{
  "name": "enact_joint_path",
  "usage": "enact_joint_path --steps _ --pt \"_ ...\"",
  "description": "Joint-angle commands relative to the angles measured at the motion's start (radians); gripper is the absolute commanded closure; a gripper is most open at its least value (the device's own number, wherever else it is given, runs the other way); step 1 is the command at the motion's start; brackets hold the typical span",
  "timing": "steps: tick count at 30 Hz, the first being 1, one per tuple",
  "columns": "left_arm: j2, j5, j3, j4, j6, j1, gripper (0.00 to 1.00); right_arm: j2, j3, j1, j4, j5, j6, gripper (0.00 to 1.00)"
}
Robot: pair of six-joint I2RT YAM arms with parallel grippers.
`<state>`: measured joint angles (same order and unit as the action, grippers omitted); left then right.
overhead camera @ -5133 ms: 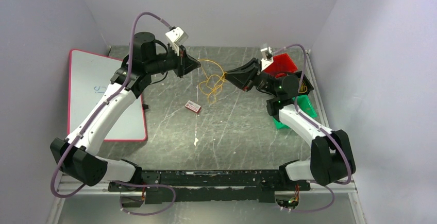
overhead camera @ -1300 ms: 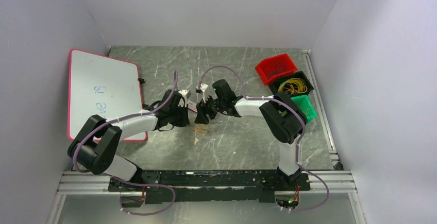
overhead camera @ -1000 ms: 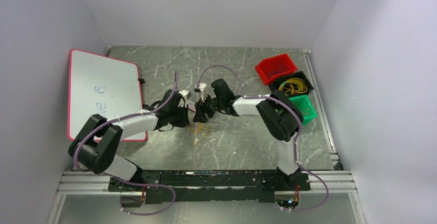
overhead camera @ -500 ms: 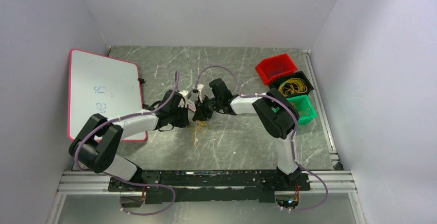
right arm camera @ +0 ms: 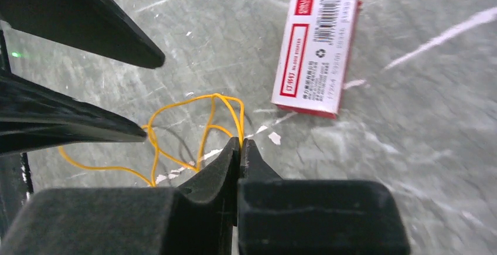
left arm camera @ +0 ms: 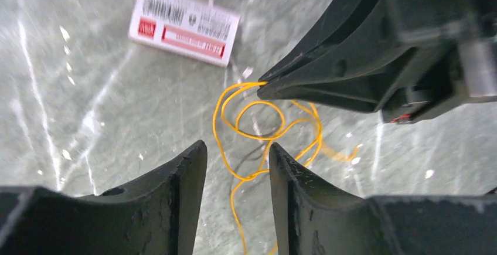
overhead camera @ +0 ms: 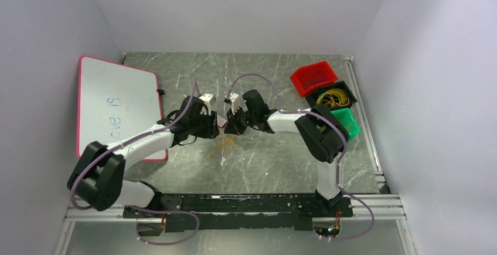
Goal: Untangle the cables
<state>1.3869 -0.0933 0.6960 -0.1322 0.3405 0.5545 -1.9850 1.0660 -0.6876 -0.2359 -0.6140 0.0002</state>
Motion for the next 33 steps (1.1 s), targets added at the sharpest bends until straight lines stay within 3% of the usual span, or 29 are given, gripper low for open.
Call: enact_joint_path --steps 1,4,9,16,18,22,33 --pt "-0.097 0.043 0.095 -0.043 -0.009 -0.001 0.5 0.126 -0.045 0.026 -0.036 0.121 0.037 1.0" --pt "-0.136 0.077 0.134 -0.056 -0.014 -0.007 0.46 0.214 -0.102 0.076 -0.014 0.192 0.055 1.0" --pt "-0.094 0.062 0.258 -0.07 -0.065 -0.036 0.46 0.456 -0.212 0.287 0.005 0.229 0.137 1.0" --pt "0.019 0.017 0.415 -0.032 -0.149 -0.052 0.44 0.747 -0.18 0.463 0.252 0.58 0.073 1.0" --pt "0.053 0.01 0.468 -0.034 -0.173 -0.056 0.44 0.782 -0.162 0.492 0.295 0.745 0.094 1.0" --pt "0.112 0.001 0.547 -0.03 -0.205 -0.066 0.44 0.832 -0.165 0.549 0.296 0.912 0.121 1.0" --pt "0.188 -0.044 0.599 0.045 -0.232 -0.109 0.43 0.771 -0.083 0.669 0.377 1.065 0.076 1.0"
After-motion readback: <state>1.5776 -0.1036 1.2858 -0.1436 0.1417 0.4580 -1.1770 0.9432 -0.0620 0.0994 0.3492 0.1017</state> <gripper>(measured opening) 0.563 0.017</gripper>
